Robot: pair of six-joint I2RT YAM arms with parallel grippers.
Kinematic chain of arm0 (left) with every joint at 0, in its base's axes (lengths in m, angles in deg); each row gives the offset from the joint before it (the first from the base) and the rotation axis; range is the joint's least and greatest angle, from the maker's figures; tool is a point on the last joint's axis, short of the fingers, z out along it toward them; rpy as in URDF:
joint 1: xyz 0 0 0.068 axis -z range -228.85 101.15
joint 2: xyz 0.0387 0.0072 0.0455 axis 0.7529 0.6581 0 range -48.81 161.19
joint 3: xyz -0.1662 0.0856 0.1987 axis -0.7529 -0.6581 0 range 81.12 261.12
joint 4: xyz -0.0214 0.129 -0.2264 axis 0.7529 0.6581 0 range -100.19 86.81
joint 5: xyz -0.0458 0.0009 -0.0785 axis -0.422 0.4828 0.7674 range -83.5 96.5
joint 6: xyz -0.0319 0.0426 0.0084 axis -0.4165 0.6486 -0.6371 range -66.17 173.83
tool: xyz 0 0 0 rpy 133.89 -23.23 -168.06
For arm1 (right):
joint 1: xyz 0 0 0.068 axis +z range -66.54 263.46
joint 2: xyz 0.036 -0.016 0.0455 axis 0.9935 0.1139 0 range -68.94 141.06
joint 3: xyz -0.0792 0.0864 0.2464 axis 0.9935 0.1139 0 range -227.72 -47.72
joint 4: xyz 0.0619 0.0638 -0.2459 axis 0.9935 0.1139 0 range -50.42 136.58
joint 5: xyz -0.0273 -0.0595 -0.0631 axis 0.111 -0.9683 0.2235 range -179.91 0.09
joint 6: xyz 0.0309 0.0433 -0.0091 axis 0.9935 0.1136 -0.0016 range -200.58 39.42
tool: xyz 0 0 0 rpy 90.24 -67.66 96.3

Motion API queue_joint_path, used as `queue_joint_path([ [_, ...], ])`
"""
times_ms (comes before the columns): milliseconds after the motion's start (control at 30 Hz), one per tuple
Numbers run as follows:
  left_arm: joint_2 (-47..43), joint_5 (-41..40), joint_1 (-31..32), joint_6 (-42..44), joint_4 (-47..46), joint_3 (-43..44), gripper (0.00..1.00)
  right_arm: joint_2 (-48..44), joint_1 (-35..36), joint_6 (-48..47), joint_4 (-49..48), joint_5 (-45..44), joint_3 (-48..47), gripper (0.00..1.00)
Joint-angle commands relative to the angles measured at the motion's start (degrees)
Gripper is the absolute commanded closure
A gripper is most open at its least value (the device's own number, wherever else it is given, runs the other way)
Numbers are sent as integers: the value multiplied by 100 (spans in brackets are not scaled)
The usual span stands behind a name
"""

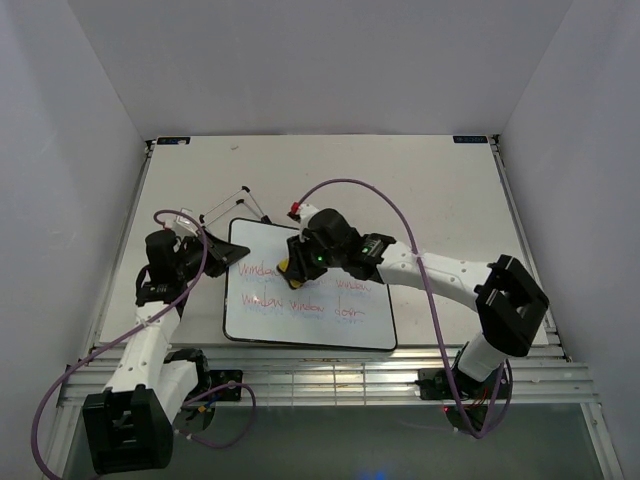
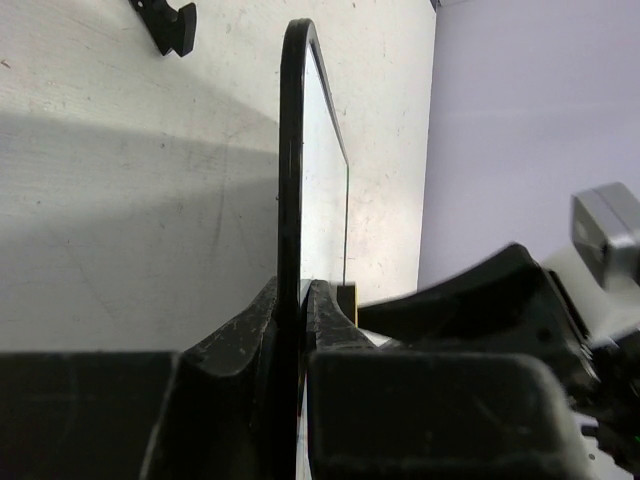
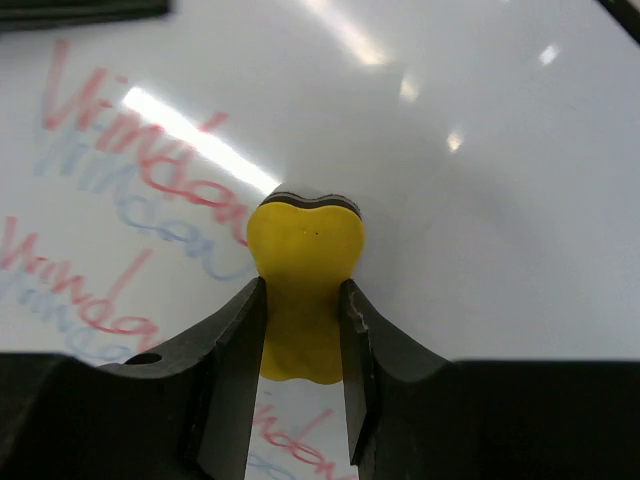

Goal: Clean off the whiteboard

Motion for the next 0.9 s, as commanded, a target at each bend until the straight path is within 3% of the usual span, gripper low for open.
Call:
queue_joint_path([
  [0, 52, -401, 133, 193, -94, 3, 100, 547, 627, 224, 619, 266, -620, 75],
  [133, 122, -392, 133, 61, -252, -6, 100, 689, 690, 128, 892, 29, -728, 75],
  [300, 201, -489, 133, -53, -463, -15, 100, 136, 251, 145, 910, -305, 484, 75],
  [600, 369, -410, 133, -53, -630, 46, 100, -1244, -1497, 128, 708, 1, 3137, 74],
  [733, 386, -409, 133, 157, -403, 143, 100, -1482, -2428, -48, 576, 362, 3745, 74],
  [867, 316, -471, 133, 263, -270, 205, 100, -1412, -2720, -92, 523, 564, 3870, 74],
])
